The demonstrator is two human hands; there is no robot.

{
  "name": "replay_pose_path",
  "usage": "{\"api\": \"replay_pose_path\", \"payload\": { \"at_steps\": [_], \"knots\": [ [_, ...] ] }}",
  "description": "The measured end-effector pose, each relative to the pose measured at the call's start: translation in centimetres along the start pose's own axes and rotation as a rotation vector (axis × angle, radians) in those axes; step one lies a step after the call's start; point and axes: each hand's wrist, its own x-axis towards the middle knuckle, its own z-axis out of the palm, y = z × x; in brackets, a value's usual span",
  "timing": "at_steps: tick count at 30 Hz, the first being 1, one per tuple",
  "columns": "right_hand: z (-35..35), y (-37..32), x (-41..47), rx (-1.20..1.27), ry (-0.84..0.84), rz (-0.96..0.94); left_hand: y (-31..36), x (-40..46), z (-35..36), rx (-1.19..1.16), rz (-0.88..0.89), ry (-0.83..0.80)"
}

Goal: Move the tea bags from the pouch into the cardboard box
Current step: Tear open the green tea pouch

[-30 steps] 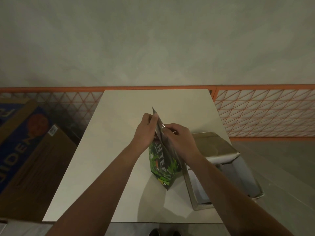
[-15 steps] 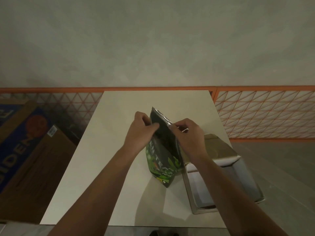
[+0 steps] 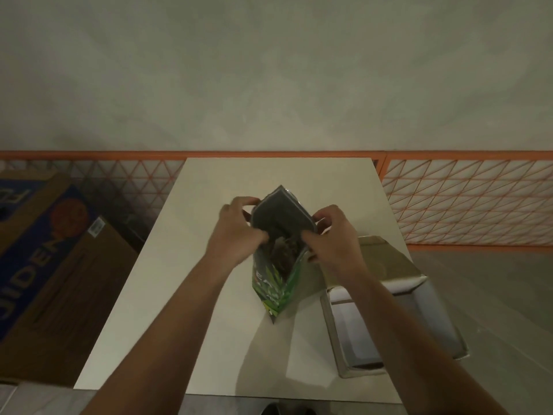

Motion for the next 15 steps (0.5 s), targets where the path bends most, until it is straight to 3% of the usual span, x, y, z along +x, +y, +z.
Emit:
{"api": "replay_pose_path", "payload": {
  "at_steps": [2, 4, 7, 15],
  "knots": [
    [0.4, -0.4, -0.3, 0.038, -0.107, 0.043, 0.0, -0.6, 0.9, -0.031, -0.013, -0.078],
    [-0.1, -0.4, -0.2, 0.053, -0.143, 0.067, -0.1, -0.3, 0.5, -0.016, 0.009, -0.025],
    [-1.4, 0.2, 0.3, 0.051, -0.073, 0.082, -0.4, 0.8, -1.6, 0.072, 0.028, 0.084],
    [-0.5, 1.0, 1.1, -0.160, 0.015, -0.036, -0.7, 0.7, -1.0, 0.161, 0.055, 0.111]
  ]
}}
